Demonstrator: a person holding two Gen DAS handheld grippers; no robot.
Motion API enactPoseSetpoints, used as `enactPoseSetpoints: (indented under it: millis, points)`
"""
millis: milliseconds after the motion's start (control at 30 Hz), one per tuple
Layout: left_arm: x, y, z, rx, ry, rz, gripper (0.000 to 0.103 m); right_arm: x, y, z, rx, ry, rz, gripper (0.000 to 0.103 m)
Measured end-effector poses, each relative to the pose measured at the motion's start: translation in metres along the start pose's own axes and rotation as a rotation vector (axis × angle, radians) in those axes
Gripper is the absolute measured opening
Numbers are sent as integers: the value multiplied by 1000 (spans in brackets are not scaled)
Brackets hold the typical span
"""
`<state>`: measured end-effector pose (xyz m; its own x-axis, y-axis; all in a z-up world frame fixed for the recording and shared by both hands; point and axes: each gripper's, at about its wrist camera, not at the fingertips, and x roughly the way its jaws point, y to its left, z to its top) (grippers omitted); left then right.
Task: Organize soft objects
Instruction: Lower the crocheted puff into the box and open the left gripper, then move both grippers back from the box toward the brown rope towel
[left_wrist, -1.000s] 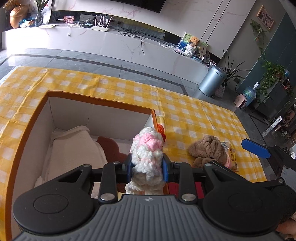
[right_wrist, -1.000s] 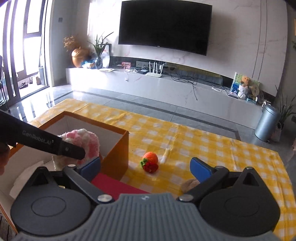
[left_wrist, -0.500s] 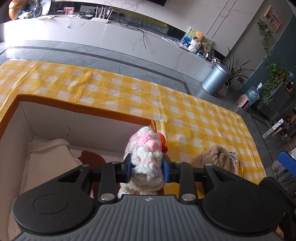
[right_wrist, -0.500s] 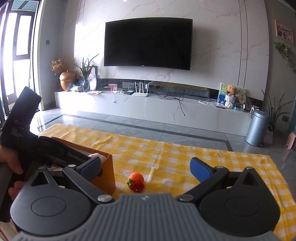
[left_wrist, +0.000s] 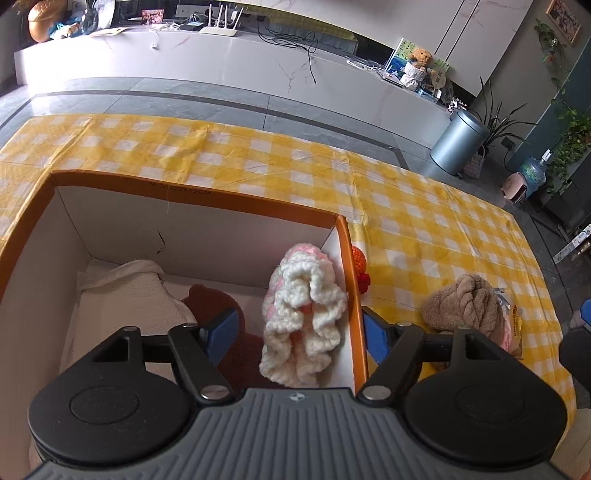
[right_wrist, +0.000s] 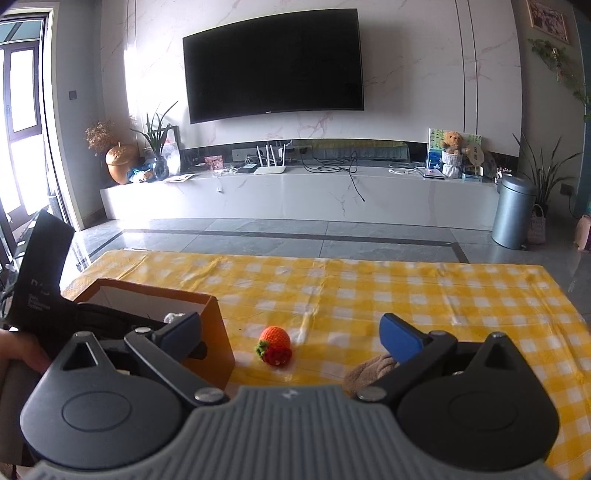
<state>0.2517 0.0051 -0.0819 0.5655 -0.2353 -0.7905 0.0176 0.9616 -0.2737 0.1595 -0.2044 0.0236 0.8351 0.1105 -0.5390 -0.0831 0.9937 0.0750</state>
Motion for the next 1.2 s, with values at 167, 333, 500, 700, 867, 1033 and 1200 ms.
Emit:
enactPoseSetpoints:
  millis: [167, 333, 500, 700, 867, 1033, 1200]
  points:
    - [-34, -8, -3, 80, -94, 9, 89, 2, 0, -1, 7, 15, 2, 100]
    - [-70, -7, -6, 115, -237, -37, 99, 0, 4, 0, -7, 17, 8, 100]
    - [-84, 0, -7, 52, -264, -36, 99, -1, 5, 0, -7, 19, 8, 100]
    - [-96, -9, -15, 169, -302, 14, 99, 0, 2, -1, -4, 26, 1, 100]
    - [-105, -14, -27, 191, -322, 73, 93, 2, 1, -2, -1, 38, -4, 100]
    - [-119, -10, -35, 154, -332, 82, 92, -7, -3, -3, -13, 31, -6, 100]
    - [-135, -24, -48, 161, -336, 73, 92, -31, -22, 1, -15, 7, -62, 100]
